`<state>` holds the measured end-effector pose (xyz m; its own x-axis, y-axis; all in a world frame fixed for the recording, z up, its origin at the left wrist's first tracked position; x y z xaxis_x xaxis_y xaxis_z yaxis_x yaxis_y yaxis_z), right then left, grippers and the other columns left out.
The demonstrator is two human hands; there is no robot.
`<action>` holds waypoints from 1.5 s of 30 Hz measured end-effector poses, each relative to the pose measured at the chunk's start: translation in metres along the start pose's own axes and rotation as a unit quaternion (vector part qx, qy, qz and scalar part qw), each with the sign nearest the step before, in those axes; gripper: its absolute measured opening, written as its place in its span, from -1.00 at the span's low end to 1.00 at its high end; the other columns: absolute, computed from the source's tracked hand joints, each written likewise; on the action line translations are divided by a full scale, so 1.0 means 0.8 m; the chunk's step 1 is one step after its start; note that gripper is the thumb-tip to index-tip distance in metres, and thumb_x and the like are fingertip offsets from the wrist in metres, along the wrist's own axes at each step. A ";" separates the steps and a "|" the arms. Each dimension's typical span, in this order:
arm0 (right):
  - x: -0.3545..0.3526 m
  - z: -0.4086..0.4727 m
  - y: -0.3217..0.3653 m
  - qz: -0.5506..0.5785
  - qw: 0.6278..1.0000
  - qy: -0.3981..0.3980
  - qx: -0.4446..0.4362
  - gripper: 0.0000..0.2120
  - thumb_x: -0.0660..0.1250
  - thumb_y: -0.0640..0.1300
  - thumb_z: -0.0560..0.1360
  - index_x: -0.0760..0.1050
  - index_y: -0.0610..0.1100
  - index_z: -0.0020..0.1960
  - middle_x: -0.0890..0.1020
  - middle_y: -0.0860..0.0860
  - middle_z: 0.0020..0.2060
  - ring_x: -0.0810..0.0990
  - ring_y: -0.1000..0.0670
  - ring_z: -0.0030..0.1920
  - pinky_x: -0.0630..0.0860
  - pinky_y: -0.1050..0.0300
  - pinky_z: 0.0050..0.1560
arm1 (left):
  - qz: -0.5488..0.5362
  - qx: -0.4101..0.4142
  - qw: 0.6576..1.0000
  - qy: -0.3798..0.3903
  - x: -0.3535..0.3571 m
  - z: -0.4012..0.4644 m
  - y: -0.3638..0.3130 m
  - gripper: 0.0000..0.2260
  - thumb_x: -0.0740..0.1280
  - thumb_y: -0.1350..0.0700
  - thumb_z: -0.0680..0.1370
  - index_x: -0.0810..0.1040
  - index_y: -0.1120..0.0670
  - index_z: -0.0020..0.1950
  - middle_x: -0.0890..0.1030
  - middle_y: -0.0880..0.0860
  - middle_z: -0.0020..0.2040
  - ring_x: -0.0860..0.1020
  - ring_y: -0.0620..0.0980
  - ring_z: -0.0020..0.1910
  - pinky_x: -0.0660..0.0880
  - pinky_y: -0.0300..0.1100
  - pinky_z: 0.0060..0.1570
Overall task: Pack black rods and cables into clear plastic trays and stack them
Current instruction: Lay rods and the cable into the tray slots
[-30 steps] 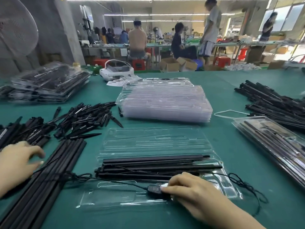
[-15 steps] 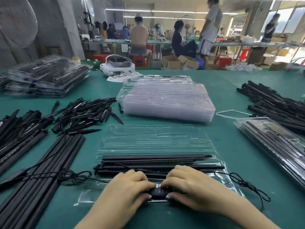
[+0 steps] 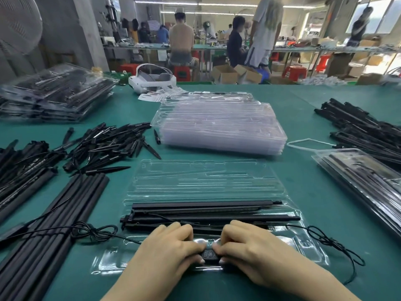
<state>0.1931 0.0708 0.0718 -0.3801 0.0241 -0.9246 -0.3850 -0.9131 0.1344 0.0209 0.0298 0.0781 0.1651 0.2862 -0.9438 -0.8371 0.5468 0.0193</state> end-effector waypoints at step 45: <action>-0.097 -0.110 -0.085 0.311 0.905 -0.209 0.200 -0.74 0.22 0.07 0.57 0.58 -0.09 -0.01 0.67 -0.04 -0.24 0.61 0.01 -0.24 0.50 0.27 -0.21 | -0.109 -0.074 0.981 0.146 0.078 0.084 -0.043 -0.44 -0.11 -0.48 0.42 -0.44 -0.55 0.25 -0.35 -0.32 0.47 -0.44 -0.19 0.44 -0.55 0.33 0.23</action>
<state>0.3230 0.0953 0.1032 -0.8808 -0.2155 -0.4216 -0.2291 -0.5853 0.7778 0.0949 0.0820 0.0409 0.2097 -0.0738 -0.9750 -0.8687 0.4436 -0.2204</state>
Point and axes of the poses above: each hand's wrist, its own z-axis towards the middle knuckle, its own x-axis out of the palm, y = z × x, the point moved 3 cm from there along z, towards the middle knuckle
